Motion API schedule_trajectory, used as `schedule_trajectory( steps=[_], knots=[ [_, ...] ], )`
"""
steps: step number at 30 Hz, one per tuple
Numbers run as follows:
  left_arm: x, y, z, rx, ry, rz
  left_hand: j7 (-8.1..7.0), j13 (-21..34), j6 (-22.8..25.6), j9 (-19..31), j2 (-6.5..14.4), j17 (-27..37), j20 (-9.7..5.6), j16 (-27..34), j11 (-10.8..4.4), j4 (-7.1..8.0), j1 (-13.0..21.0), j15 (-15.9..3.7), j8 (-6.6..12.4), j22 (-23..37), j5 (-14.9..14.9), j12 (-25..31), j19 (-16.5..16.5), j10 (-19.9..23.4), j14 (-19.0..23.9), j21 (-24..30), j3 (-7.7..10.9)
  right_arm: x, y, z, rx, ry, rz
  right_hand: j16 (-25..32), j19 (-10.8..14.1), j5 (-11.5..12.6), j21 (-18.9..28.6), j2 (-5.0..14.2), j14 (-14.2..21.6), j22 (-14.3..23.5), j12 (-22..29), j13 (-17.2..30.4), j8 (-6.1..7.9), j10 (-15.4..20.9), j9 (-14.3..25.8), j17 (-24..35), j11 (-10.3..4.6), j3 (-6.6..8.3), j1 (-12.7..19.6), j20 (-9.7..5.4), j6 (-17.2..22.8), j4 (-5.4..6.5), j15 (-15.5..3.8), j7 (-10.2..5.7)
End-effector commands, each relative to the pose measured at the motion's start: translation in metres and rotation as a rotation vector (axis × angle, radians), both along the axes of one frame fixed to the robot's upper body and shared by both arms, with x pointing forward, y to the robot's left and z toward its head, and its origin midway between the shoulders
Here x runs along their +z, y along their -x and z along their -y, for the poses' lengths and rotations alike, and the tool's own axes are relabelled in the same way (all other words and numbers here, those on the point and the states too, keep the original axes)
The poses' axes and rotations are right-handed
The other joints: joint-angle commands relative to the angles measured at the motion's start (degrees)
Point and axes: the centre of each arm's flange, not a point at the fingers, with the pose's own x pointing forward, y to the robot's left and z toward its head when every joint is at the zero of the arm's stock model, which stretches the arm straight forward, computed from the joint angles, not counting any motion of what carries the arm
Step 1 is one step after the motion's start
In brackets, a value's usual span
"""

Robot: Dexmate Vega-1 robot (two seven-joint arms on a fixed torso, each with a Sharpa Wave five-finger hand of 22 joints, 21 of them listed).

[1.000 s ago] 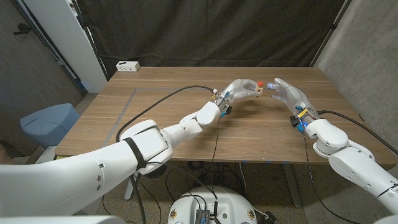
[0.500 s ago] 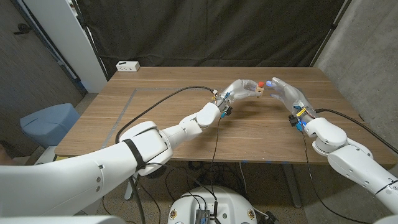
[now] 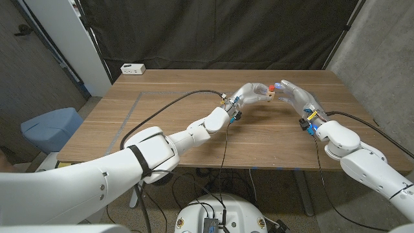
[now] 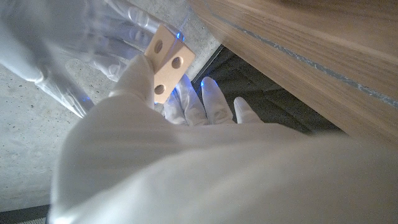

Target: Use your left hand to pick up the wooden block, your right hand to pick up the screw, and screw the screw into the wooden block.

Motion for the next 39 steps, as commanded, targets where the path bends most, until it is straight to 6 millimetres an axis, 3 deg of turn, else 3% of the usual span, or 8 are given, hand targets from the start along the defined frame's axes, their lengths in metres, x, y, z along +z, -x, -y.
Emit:
schedule_trajectory(
  steps=[1,39],
  knots=[
    [-0.0005,0.0006,0.0009,-0.004,-0.001,-0.001,-2.91,0.99,11.69,0.14,1.97,0.33,-0.33,0.15,-4.65,0.84,-0.99,-5.27,0.31,0.14,0.38,3.14,0.26,5.19,0.13,0.15,1.39,0.0028,-0.0012,-0.0034,0.021,0.012,-0.001,0.32,-0.45,-0.05,0.2,0.08,-0.52,0.27,0.31,0.19,0.69,-0.25,0.14,0.27,0.01,0.24,-0.38,-0.08,1.41,0.19,-0.1,0.2],
    [0.0001,-0.0026,0.0028,0.004,-0.01,-0.023,-3.0,1.06,11.76,0.16,2.0,0.35,-0.3,0.15,-4.64,0.83,-0.96,-5.35,0.27,0.14,0.37,3.16,0.26,5.08,0.15,0.14,1.47,-0.0029,0.0046,0.0002,-0.006,-0.002,-0.014,0.92,0.06,-0.04,0.62,0.56,0.32,0.26,1.21,0.15,1.85,2.0,0.15,0.15,-0.85,0.53,-0.14,-0.19,6.02,-0.01,-0.37,1.23]
  ],
)
